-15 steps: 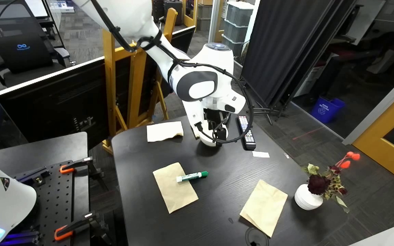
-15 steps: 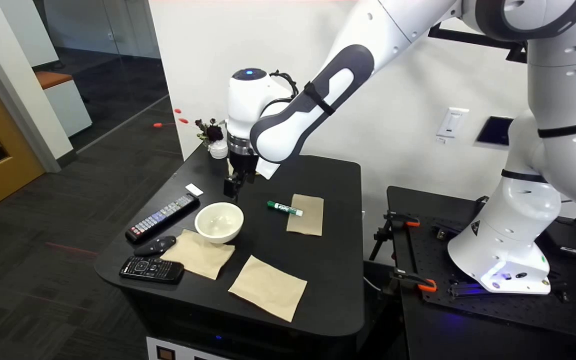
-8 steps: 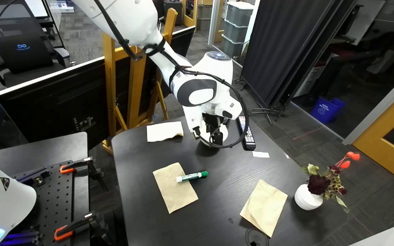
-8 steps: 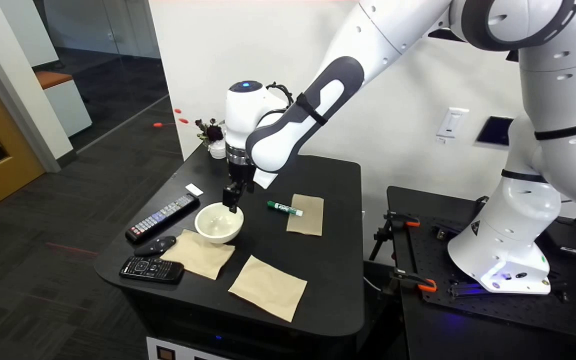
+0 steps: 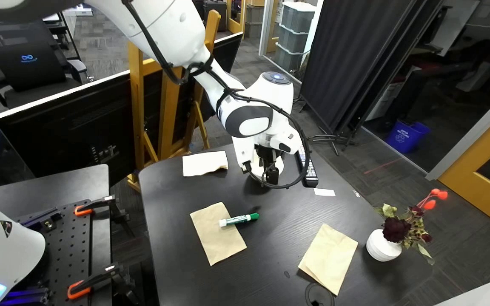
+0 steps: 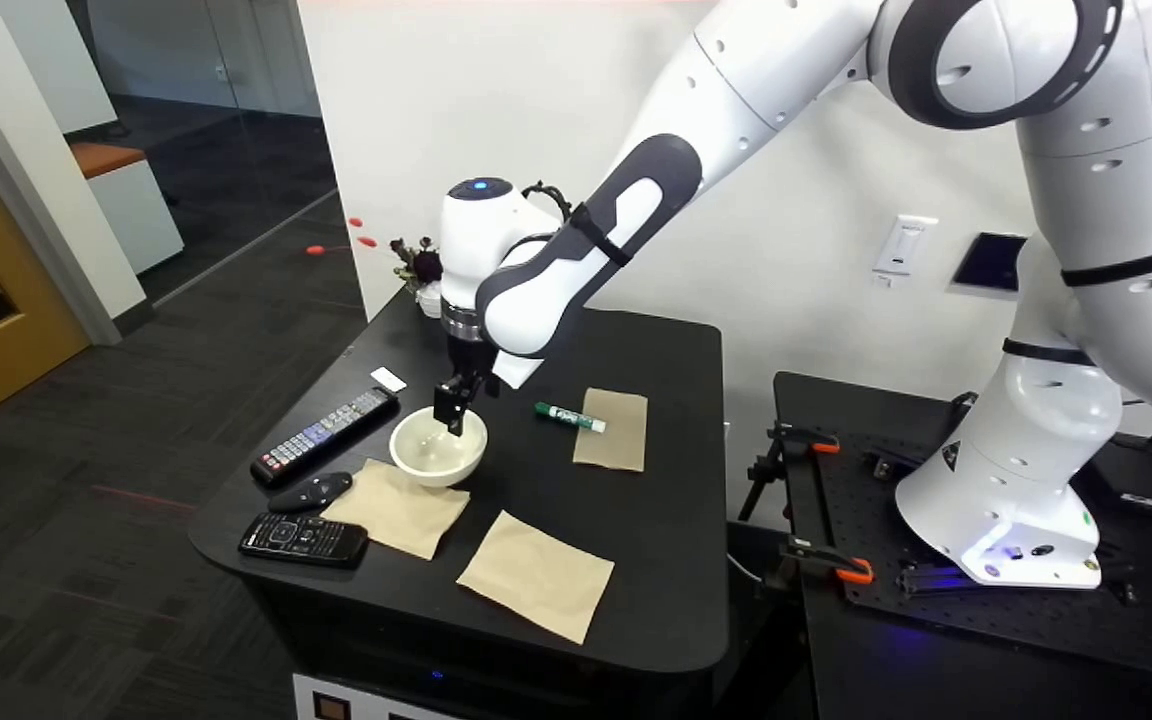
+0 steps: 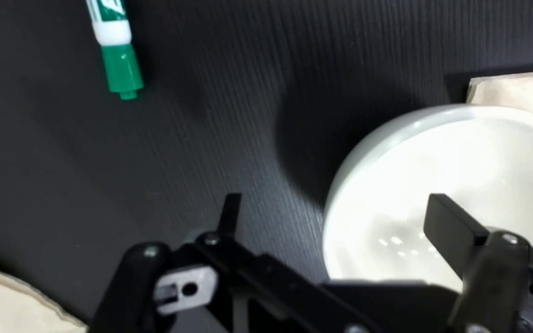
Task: Move the white bowl forward.
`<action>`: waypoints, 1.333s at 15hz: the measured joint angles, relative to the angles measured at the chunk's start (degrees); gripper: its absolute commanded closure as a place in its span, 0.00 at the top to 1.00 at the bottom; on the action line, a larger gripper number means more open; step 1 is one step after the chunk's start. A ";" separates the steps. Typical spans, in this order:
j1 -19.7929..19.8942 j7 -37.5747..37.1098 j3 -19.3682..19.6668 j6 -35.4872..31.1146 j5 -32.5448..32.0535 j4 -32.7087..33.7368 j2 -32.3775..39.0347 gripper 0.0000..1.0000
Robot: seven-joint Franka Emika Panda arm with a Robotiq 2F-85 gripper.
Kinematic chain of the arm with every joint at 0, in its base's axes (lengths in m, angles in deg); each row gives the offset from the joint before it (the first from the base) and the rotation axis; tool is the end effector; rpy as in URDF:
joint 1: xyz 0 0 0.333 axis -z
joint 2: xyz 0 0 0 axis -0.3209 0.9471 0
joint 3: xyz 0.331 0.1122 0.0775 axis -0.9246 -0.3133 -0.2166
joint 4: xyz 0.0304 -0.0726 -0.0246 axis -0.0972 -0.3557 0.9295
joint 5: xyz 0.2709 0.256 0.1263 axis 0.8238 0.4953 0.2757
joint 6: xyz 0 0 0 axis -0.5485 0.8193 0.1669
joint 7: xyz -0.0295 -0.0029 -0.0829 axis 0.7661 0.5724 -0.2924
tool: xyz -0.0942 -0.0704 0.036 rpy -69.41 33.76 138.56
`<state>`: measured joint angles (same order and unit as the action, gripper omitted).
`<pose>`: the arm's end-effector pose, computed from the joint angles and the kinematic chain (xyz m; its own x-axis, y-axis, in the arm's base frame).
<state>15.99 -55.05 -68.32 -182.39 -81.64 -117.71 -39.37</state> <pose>0.6810 -0.0105 0.1908 0.9663 -0.2386 0.0970 -0.2383 -0.9711 -0.0139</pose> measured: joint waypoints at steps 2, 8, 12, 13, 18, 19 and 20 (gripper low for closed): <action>0.00 -0.06 -0.01 0.00 0.03 0.80 0.71 0.74; 0.00 -1.07 -0.03 0.00 0.04 2.36 2.15 0.27; 0.00 -1.08 -0.12 0.00 0.04 2.73 2.45 0.01; 0.00 -1.08 -0.17 0.00 0.04 2.78 2.49 0.00; -0.01 -1.11 -0.49 0.18 0.18 3.69 2.61 0.03; -0.01 -1.11 -0.49 0.23 0.18 3.71 2.61 0.03; 0.00 -1.11 -0.49 0.25 0.18 3.71 2.61 0.03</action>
<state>15.99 -56.17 -68.81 -182.15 -81.46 -114.00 -36.76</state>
